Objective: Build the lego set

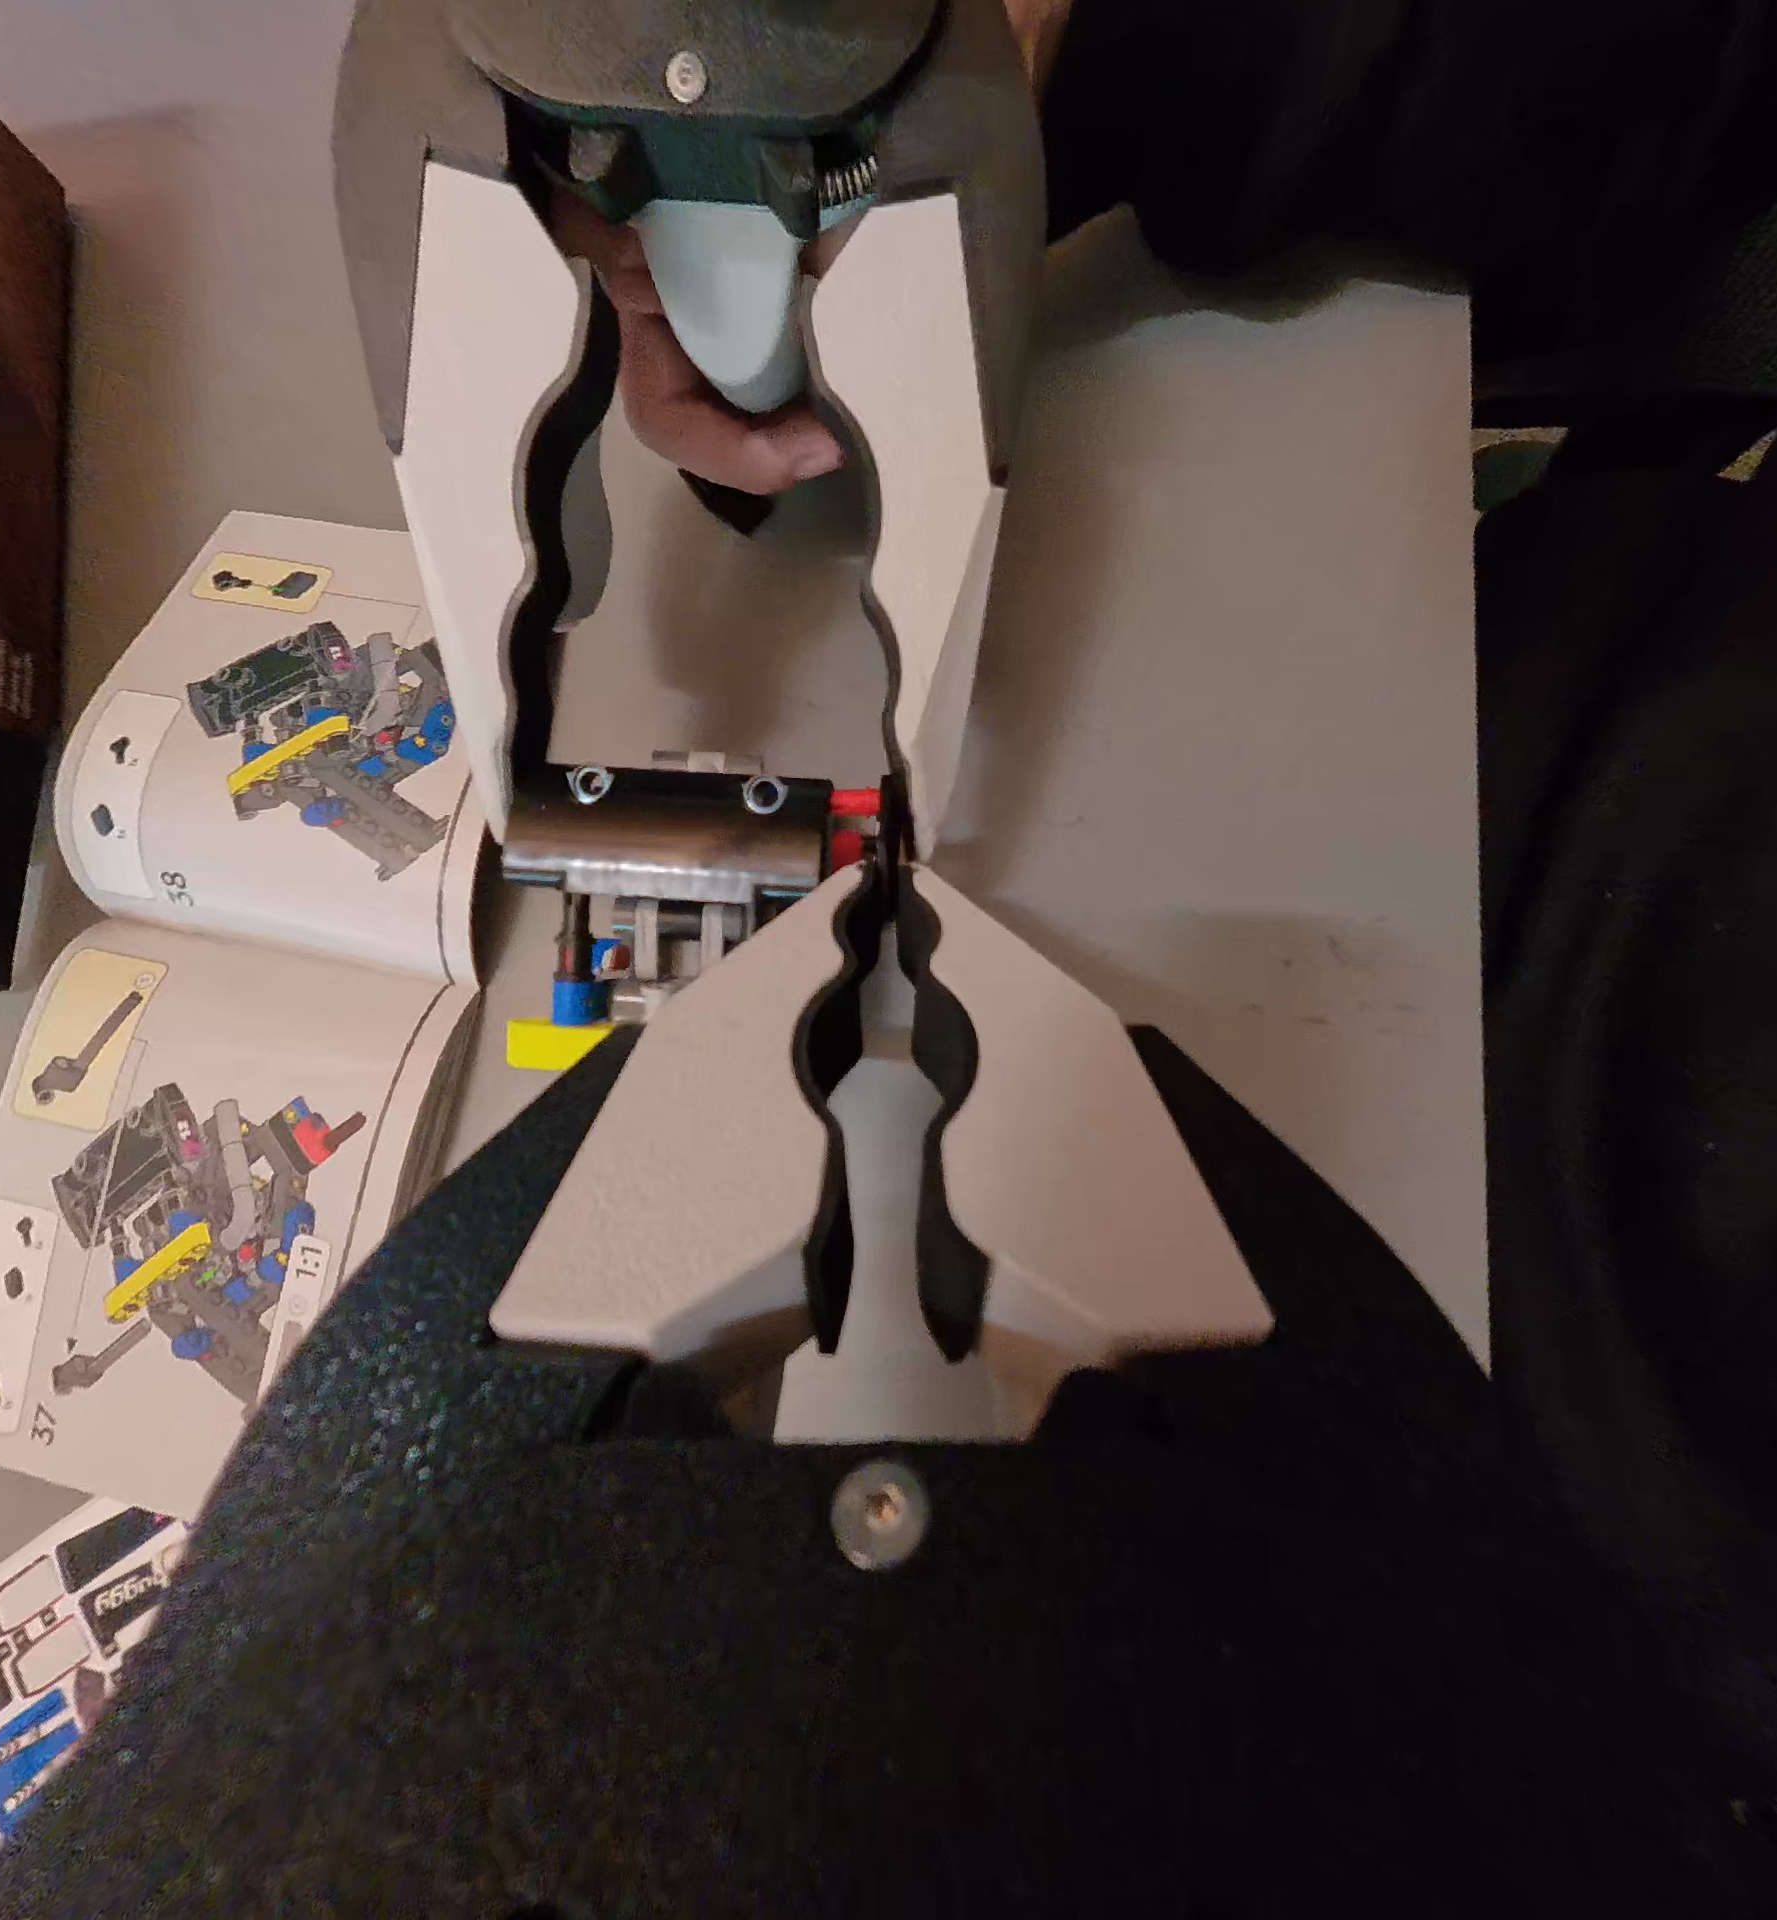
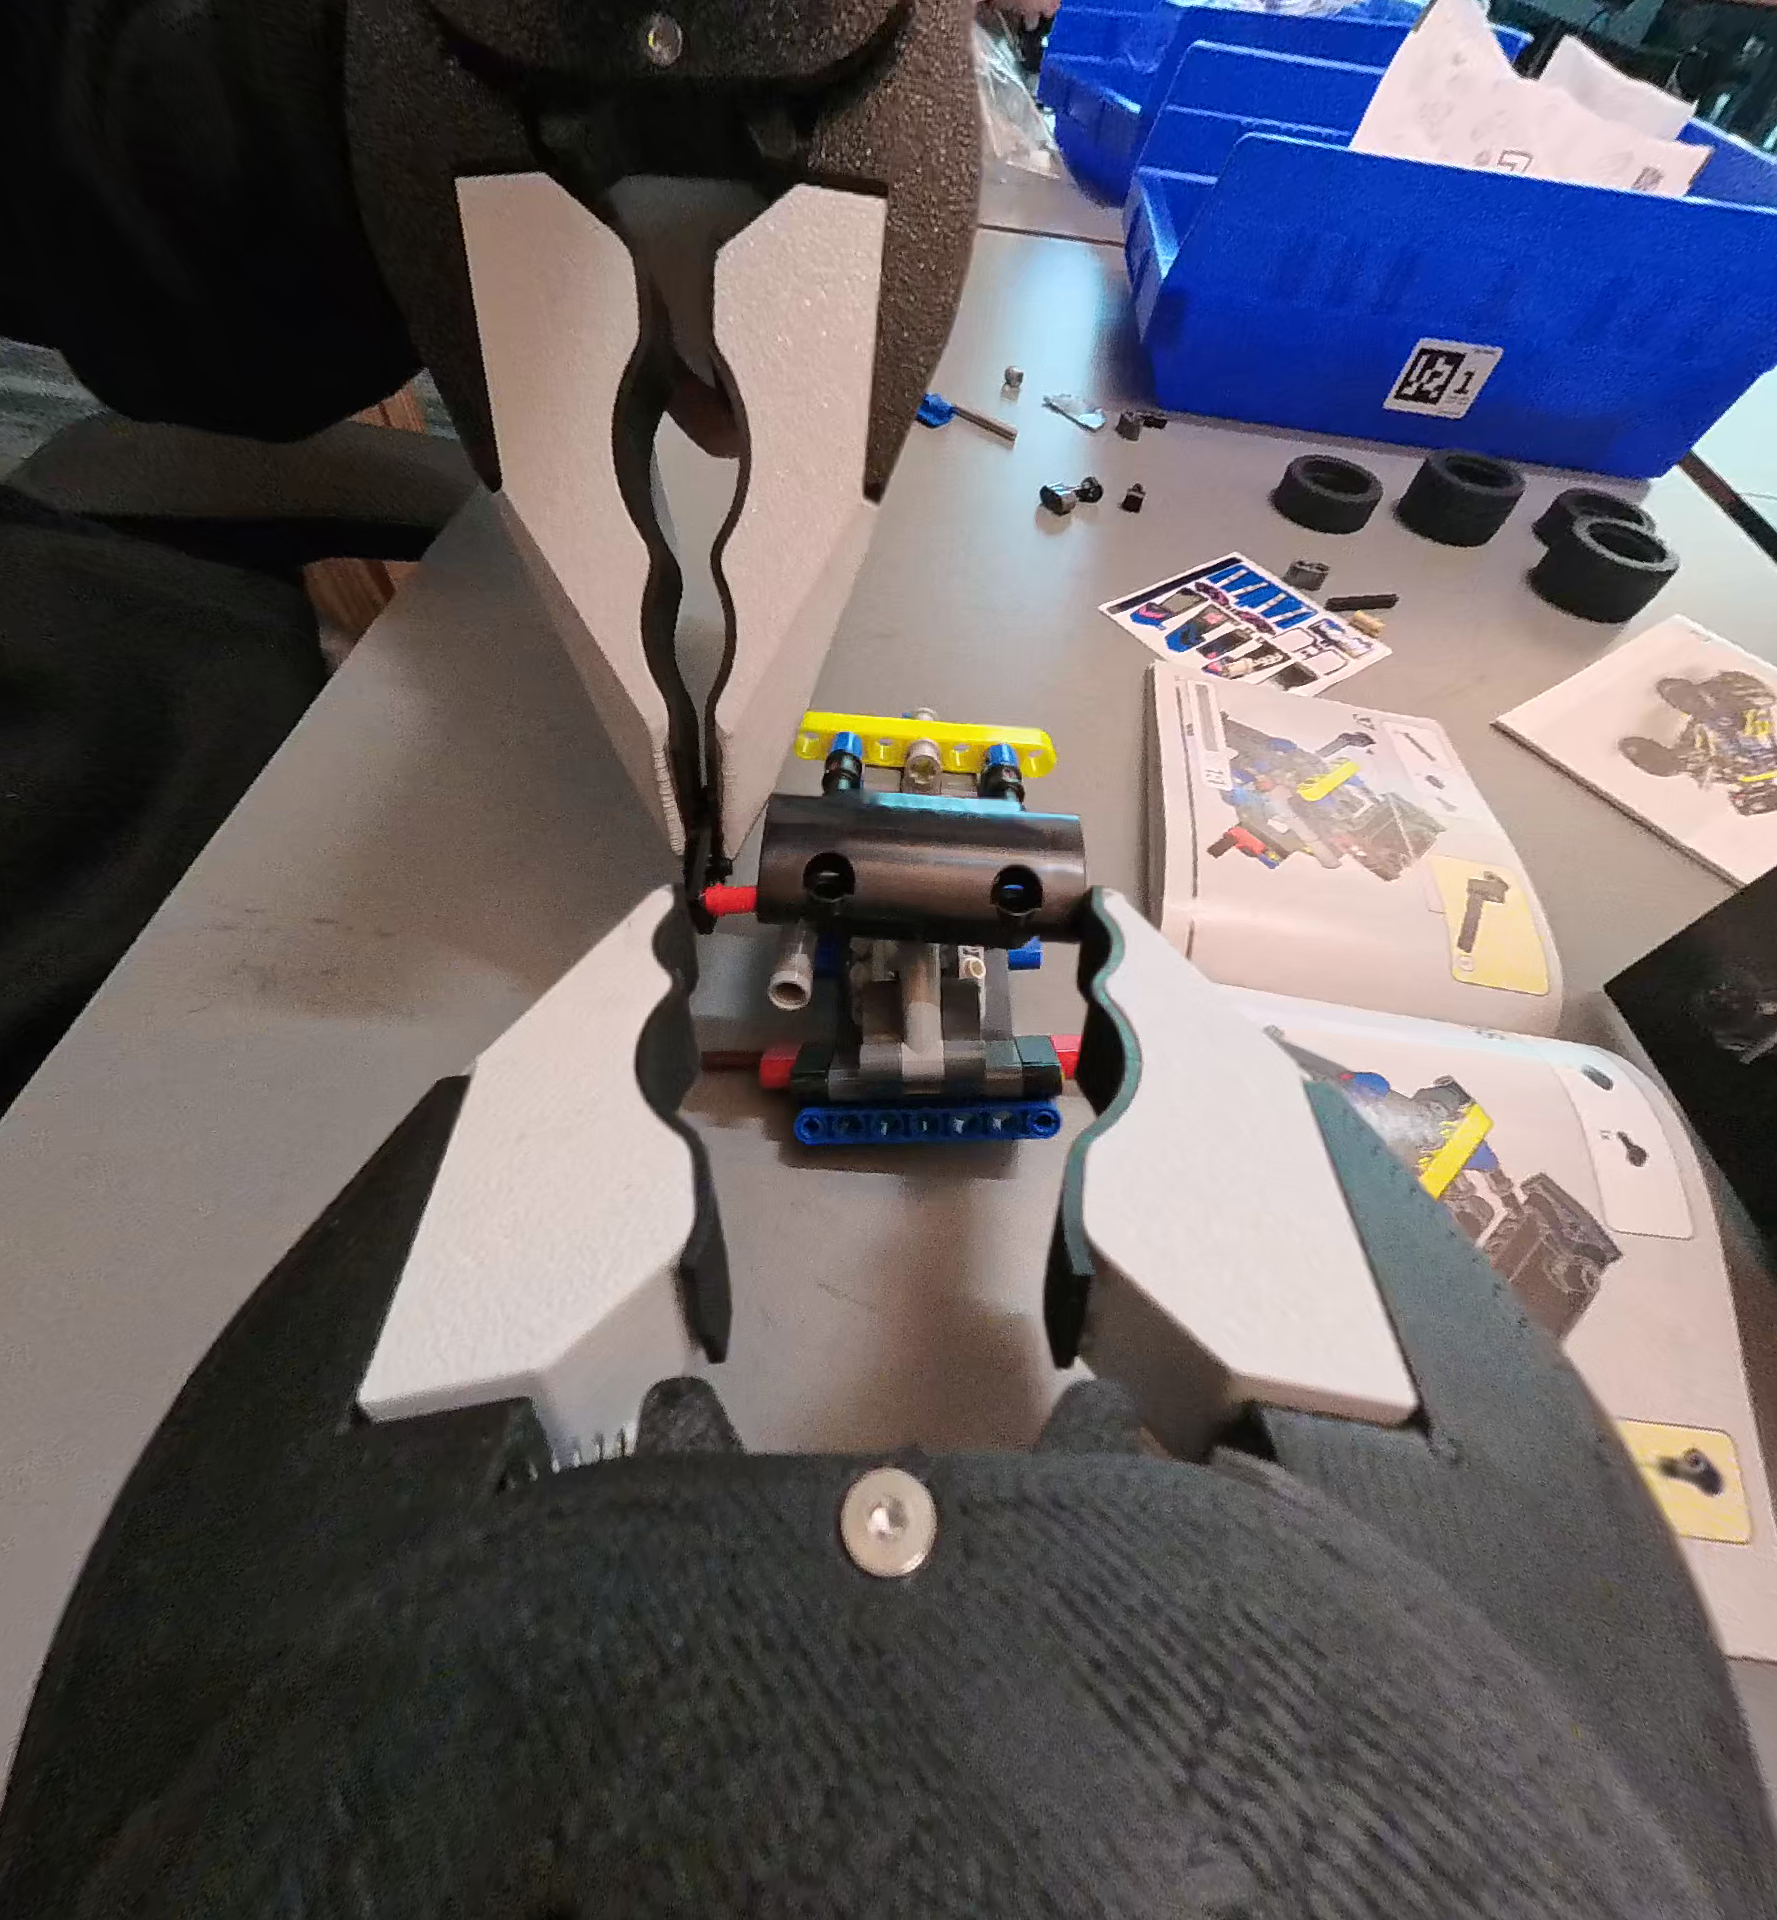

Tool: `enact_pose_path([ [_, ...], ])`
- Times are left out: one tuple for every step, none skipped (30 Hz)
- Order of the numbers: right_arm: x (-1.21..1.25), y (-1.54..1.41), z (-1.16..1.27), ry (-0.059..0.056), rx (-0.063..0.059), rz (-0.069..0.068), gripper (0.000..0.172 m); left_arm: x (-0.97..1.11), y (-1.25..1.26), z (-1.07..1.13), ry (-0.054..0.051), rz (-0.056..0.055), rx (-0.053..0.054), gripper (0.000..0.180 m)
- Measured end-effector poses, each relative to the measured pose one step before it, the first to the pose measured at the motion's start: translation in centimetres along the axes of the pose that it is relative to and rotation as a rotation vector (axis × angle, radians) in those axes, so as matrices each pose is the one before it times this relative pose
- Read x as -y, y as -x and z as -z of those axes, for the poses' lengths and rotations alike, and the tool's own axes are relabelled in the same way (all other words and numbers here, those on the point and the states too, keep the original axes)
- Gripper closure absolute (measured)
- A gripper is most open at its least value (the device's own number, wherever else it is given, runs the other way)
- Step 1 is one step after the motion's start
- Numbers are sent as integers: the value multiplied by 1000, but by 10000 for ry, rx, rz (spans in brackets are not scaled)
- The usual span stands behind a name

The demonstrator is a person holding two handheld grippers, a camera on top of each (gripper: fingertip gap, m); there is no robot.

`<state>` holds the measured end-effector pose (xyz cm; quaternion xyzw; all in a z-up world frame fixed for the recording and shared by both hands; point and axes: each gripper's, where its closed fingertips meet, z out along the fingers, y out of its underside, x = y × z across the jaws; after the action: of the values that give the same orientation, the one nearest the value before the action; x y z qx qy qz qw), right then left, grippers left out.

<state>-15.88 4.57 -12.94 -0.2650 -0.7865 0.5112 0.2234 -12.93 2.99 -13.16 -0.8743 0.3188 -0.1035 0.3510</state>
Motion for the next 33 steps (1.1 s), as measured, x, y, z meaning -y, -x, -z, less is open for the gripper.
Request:
enact_pose_path([
  [-5, -49, 8, 1, -5, 51, 101, -5, 25, 13, 26, -20, -37, 180],
  [-35, -1, 8, 12, 40, -37, 100, 13, 7, 5, 13, -9, -34, 180],
  [-5, 9, 15, -12, 22, -5, 101, 19, -17, 16, 9, -9, -37, 180],
  [0, 12, -3, -5, -12, 31, 101, -3, -5, 7, 18, -21, -8, 180],
  [-12, -13, -9, 14, -19, -31, 101, -19, 13, 18, 28, -30, 30, 180],
  [-45, 15, -33, 39, -1, -99, 101, -25, 8, 36, 36, -47, 58, 180],
  [3, -18, -21, 24, -20, -33, 101, -13, 55, 58, 36, -61, 124, 180],
  [60, -62, -9, -13, -81, 94, 101, -17, 57, 66, 42, -48, 167, 180],
  [12, 0, -24, 11, -50, 119, 102, -39, 50, 28, 59, 1, 187, 180],
  [-39, 5, -59, 54, -33, 19, 102, -76, 33, 10, 66, 1, 188, 180],
  [2, -24, -52, 3, -41, 19, 102, -54, 52, 27, 27, -26, 234, 180],
  [11, -48, -21, -34, -41, -47, 103, -10, 118, 37, -16, -17, 302, 180],
  [3, -93, 12, -27, -48, -109, 103, 26, 164, 51, -57, 41, 361, 180],
  [9, -55, 36, -39, -16, -87, 102, 39, 143, 39, -81, 44, 388, 179],
  [27, -119, 16, -66, -57, -67, 102, 17, 225, 64, -81, 4, 486, 178],
  [11, -121, -11, -52, -51, -85, 103, -13, 279, 106, -62, -59, 543, 176],
  [-6, -68, -17, -14, -18, -57, 102, 7, 176, 125, -67, -130, 486, 175],
  [26, -44, -4, -11, -31, 21, 103, 37, 156, 136, -78, -158, 466, 174],
  [1, -79, -12, -4, -65, 34, 103, 84, 236, 144, -114, -152, 485, 174],
  [-13, -10, -11, 8, -10, 35, 103, 136, 551, 154, -169, -96, 627, 161],
  [-22, 107, -22, 20, 54, 7, 103, 59, 449, 208, -152, -195, 467, 153],
  [29, -19, -16, -10, -36, -26, 103, 142, 267, 192, -230, -105, 276, 151],
  [-33, 32, -34, 27, -12, 22, 103, 153, 329, 59, -262, 96, 218, 143],
  [-39, 142, -29, 34, 59, 66, 103, 5, 266, -131, -160, 136, 53, 131],
  [16, 35, -41, 7, -12, 54, 103, -166, 45, -262, -21, 61, -225, 124],
  [25, 70, -50, 21, 11, 26, 103, -245, 24, -334, 55, 35, -330, 117],
  [14, 125, -64, 39, 42, 48, 103, -166, 0, -360, -3, 77, -426, 113],
  [60, 79, -50, 6, 5, 88, 103, 7, -203, -318, -144, 74, -617, 113],
  [36, 88, -44, 20, -2, 104, 103, 15, -346, -233, -165, 19, -725, 116],
  [-15, 149, -40, 42, 29, 143, 103, -74, -59, -233, -88, 32, -553, 113],
  [5, 58, -27, 27, -17, 128, 103, -58, -223, -188, -69, 28, -634, 116],
  [-121, -12, 1, 99, -17, -21, 102, -15, 11, -110, -75, -26, -404, 116],
  [-11, -109, 62, -3, -27, -98, 103, 14, 24, -9, -59, -181, -297, 117],
])
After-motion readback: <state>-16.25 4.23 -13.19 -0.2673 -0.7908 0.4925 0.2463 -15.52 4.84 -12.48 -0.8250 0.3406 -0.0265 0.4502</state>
